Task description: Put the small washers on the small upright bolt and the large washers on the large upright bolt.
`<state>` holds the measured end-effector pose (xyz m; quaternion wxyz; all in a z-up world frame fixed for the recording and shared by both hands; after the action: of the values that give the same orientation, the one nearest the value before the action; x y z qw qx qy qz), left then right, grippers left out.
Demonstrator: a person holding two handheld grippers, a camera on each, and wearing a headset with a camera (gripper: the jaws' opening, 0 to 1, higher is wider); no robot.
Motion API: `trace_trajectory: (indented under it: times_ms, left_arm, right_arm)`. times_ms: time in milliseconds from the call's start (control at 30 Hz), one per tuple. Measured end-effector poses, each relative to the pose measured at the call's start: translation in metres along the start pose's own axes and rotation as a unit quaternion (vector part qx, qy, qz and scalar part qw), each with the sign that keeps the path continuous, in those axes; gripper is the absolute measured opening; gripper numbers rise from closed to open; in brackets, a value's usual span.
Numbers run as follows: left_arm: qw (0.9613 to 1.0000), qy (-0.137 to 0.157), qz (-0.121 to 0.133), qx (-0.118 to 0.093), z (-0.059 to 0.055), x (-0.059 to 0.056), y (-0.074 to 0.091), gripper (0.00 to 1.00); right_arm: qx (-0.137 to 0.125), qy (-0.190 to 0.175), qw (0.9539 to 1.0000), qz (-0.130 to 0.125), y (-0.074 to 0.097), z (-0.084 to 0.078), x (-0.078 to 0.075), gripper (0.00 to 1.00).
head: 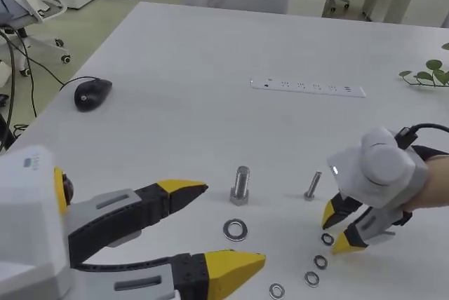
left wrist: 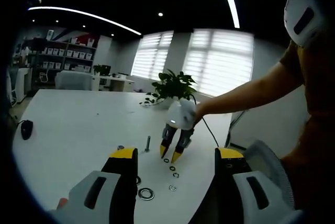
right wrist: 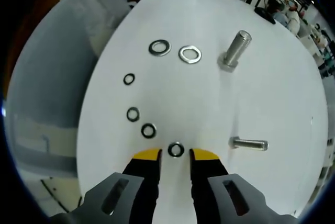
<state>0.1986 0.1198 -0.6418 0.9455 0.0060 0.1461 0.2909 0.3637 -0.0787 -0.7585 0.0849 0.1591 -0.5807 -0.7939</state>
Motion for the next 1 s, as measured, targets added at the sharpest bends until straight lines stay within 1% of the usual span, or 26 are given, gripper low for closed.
trace_trajectory:
  times_ms: [67, 133, 167, 300, 500, 567, 767, 833, 900, 967, 1000]
  left_arm:
    - [1.0, -0.001, 0.0, 0.0, 0.0, 0.0, 0.001, 0.59]
    - [1.0, -0.001, 0.001, 0.0, 0.0, 0.0, 0.001, 0.59]
    - [1.0, -0.001, 0.002, 0.0, 0.0, 0.001, 0.001, 0.59]
    - [1.0, -0.001, 0.002, -0.001, 0.0, -0.001, 0.001, 0.59]
    - [1.0, 0.0, 0.001, 0.0, 0.0, -0.002, 0.001, 0.59]
    - [1.0, -0.001, 0.0, 0.001, 0.0, -0.003, 0.001, 0.59]
    - [1.0, -0.002, -0.001, 0.002, 0.001, -0.004, 0.0, 0.59]
    - [1.0, -0.003, -0.002, 0.002, 0.002, -0.005, 0.0, 0.59]
    - [1.0, -0.004, -0.003, 0.003, 0.002, -0.005, 0.0, 0.59]
    - [1.0, -0.005, -0.004, 0.003, 0.002, -0.006, -0.001, 0.59]
    - [1.0, -0.004, -0.005, 0.004, 0.002, -0.007, -0.001, 0.59]
  right_arm:
    - [0.003, 0.008, 1.0, 0.0, 0.0, 0.001, 0.002, 0.22]
    - [0.005, 0.017, 0.9998, -0.003, 0.0, 0.001, 0.003, 0.16]
    - [0.006, 0.02, 0.9998, -0.006, -0.001, 0.001, 0.002, 0.15]
    - [0.006, 0.011, 0.9999, -0.005, -0.001, 0.001, 0.001, 0.15]
    - [0.016, 0.011, 0.9998, -0.009, -0.001, 0.003, 0.002, 0.13]
    - [0.015, -0.001, 0.9998, -0.011, -0.001, 0.002, 0.001, 0.12]
    - [0.018, -0.01, 0.9997, -0.011, -0.001, 0.002, 0.001, 0.12]
    - [0.02, -0.019, 0.9996, -0.01, 0.0, 0.003, 0.0, 0.12]
    - [0.023, -0.019, 0.9995, -0.009, 0.005, 0.003, -0.001, 0.12]
    - [0.015, -0.027, 0.9994, -0.013, 0.012, 0.006, -0.006, 0.12]
    - [0.01, -0.037, 0.9991, -0.016, 0.02, 0.007, -0.01, 0.12]
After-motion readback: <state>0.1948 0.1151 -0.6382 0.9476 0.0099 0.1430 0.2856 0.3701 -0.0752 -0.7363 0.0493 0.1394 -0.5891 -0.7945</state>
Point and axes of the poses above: the centre of the closed fingertips' face, and the gripper's own axes: y roughly backward along the fingers, x roughly to its left, z roughly out of its top, the point moved 7 cm from there along y, roughly backward along the fingers, and after that the axes turned 9 degrees about -z, right-handed, at the moved point
